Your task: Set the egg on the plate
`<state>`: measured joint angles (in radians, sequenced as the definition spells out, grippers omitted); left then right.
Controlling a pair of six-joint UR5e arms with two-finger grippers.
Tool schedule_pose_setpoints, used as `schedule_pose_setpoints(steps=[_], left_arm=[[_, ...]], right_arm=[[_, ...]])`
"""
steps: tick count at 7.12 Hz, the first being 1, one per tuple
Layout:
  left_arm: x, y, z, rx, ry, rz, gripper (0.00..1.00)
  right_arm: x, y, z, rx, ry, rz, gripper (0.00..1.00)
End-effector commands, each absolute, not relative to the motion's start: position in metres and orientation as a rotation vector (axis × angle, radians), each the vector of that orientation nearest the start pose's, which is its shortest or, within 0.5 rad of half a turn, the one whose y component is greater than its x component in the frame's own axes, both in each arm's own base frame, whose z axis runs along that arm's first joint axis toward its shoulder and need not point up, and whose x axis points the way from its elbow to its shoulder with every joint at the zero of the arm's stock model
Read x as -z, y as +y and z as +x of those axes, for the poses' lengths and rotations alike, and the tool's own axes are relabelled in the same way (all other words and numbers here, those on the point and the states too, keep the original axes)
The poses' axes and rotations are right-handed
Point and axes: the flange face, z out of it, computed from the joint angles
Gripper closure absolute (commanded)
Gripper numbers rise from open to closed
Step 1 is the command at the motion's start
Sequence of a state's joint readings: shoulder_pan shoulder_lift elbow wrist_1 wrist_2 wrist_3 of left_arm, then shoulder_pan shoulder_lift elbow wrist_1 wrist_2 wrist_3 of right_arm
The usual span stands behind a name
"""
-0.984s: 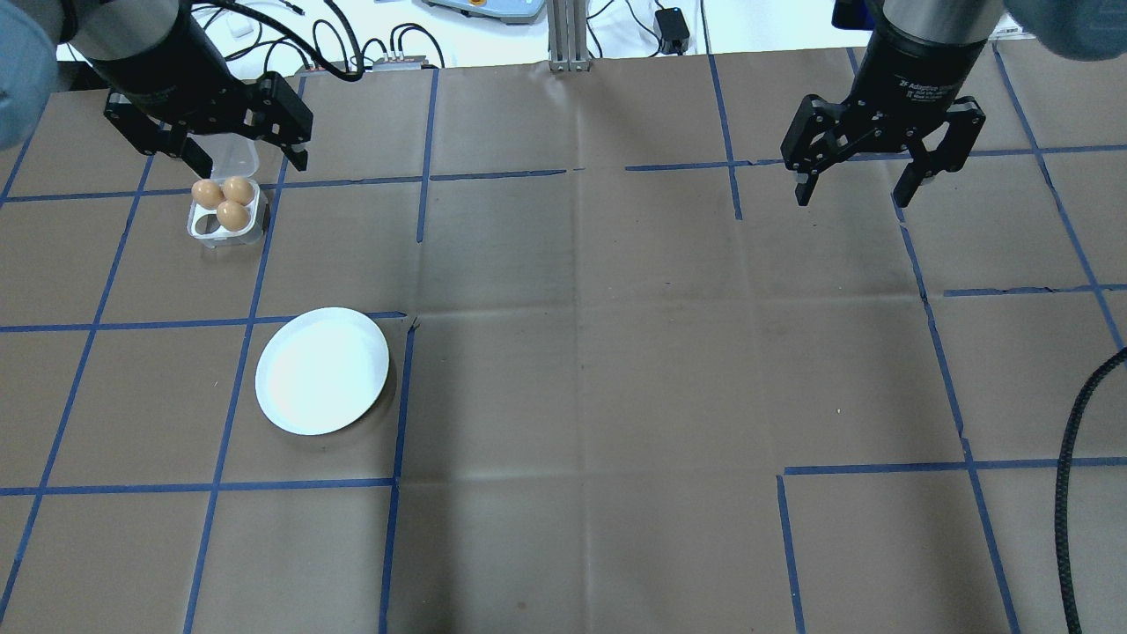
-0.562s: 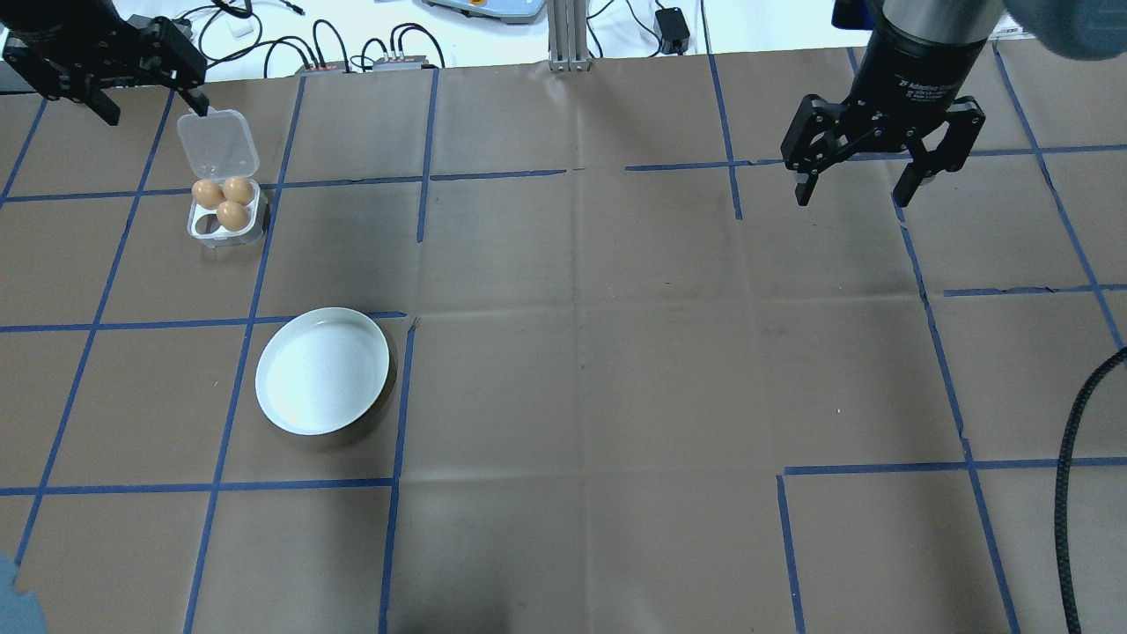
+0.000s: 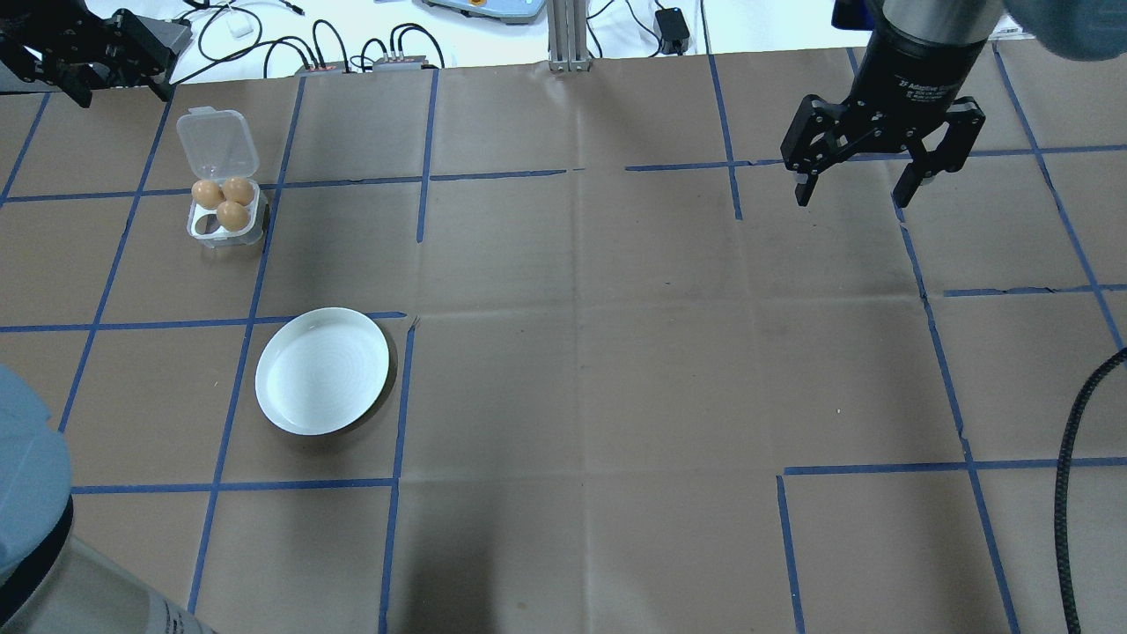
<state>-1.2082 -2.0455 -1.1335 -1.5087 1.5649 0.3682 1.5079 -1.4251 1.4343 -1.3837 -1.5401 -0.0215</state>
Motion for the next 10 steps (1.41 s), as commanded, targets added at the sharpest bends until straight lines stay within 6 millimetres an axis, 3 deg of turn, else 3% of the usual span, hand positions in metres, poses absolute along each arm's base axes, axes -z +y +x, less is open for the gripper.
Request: schedule_pose_setpoints(steps=[1, 3, 5, 8, 10], left_arm=[[-0.369, -0.704, 0.128, -0.035, 3.151, 0.087, 0.01], [-0.31, -0.705, 0.151, -0.005, 3.142, 0.053, 0.01], [-0.257, -0.695, 0.148, 0.03, 3.124, 0.048, 0.01], [-0.225, -0.692, 0.145, -0.037, 3.145, 0.053, 0.01], [-0.222, -0.699, 0.148, 0.02, 3.129, 0.055, 0.01]], right_arm=[[-0.462, -0.54, 0.103, -0.302, 3.087, 0.069, 0.0], [-0.462, -0.54, 0.103, -0.302, 3.087, 0.069, 0.0], [-0.462, -0.54, 0.103, -0.302, 3.087, 0.069, 0.0], [-0.462, -0.54, 0.103, -0.302, 3.087, 0.069, 0.0], [-0.462, -0.54, 0.103, -0.302, 3.087, 0.069, 0.0]])
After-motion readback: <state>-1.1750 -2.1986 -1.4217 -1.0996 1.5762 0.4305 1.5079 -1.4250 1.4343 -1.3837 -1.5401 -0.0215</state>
